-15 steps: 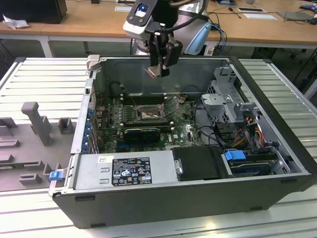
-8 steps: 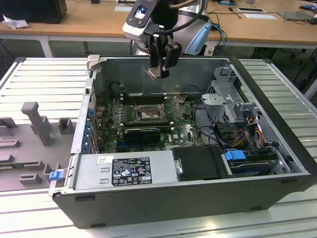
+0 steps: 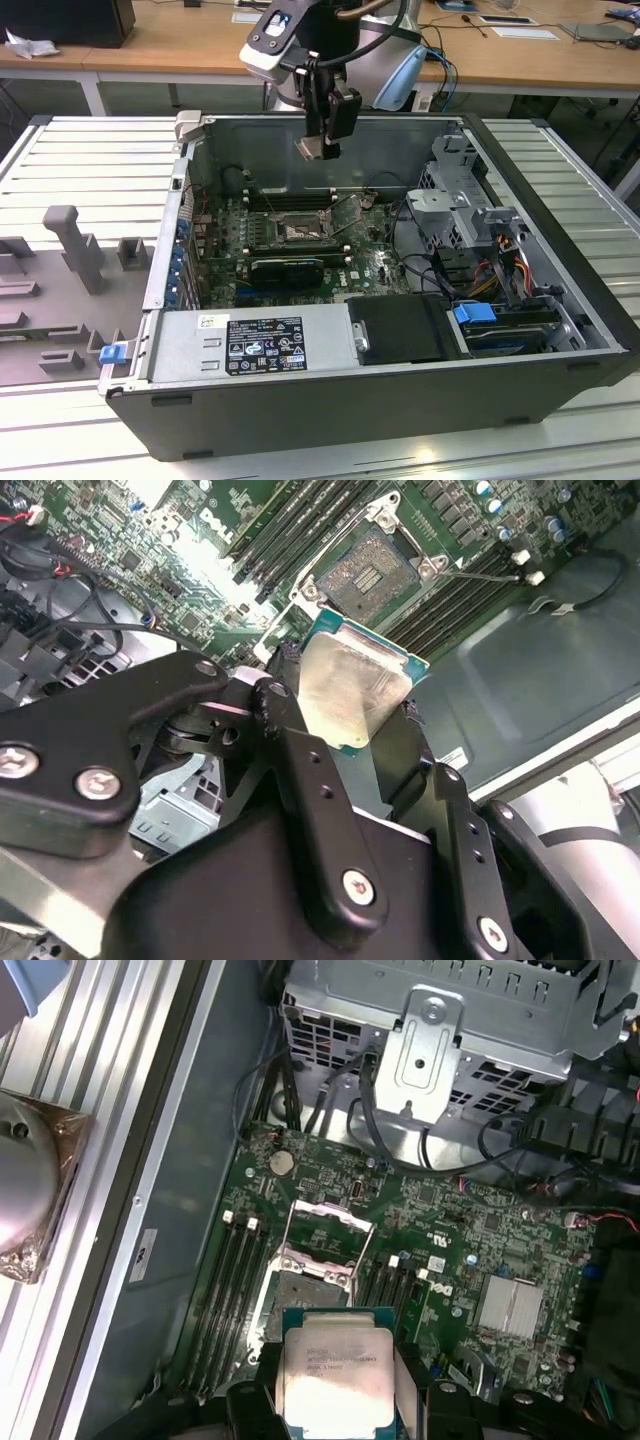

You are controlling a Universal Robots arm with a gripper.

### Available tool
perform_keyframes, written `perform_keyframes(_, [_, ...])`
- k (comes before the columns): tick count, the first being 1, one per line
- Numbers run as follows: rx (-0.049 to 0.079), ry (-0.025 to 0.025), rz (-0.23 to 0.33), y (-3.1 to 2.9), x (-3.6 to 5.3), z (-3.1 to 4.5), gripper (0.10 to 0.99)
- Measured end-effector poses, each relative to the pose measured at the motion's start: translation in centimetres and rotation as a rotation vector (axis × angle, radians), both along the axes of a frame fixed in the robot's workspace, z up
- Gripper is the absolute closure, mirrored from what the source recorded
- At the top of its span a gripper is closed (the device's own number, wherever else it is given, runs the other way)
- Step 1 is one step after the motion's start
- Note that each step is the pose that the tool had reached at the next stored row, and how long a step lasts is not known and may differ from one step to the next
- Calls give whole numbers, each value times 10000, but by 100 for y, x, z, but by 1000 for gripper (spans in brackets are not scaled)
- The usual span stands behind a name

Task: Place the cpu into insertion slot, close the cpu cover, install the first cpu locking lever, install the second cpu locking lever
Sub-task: 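Place the cpu into insertion slot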

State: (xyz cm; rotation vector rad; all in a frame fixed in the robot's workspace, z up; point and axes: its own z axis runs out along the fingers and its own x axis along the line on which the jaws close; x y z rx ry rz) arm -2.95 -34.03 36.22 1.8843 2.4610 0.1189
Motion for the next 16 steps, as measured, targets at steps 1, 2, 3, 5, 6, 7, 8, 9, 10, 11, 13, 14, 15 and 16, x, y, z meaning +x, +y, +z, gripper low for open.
perform_keyframes(1, [-15, 0, -17, 0, 1, -6, 561])
perform_keyframes(2, [-26, 0, -20, 0, 2, -11, 561])
perform_keyframes(3, [-29, 0, -21, 0, 3, -16, 561])
perform_keyframes(5, [-37, 4, -33, 0, 3, -30, 561])
perform_keyframes(6, [-42, 7, -52, 0, 3, -35, 561])
perform_keyframes(7, [-43, 8, -73, -1, 3, -36, 561])
perform_keyframes(8, [-43, 8, -91, 0, 3, -37, 561])
perform_keyframes(9, [-42, 10, -123, 0, 3, -40, 561])
perform_keyframes(10, [-42, 14, -161, 0, 3, -41, 561])
perform_keyframes(11, [-42, 17, -186, 0, 3, -43, 561])
perform_keyframes(13, [-42, 32, -281, 0, 3, -48, 561])
perform_keyframes(14, [-42, 40, -336, 0, 3, -50, 561])
perform_keyframes(15, [-42, 44, -379, 0, 3, -53, 561])
perform_keyframes(16, [-42, 47, -402, 0, 3, -54, 561])
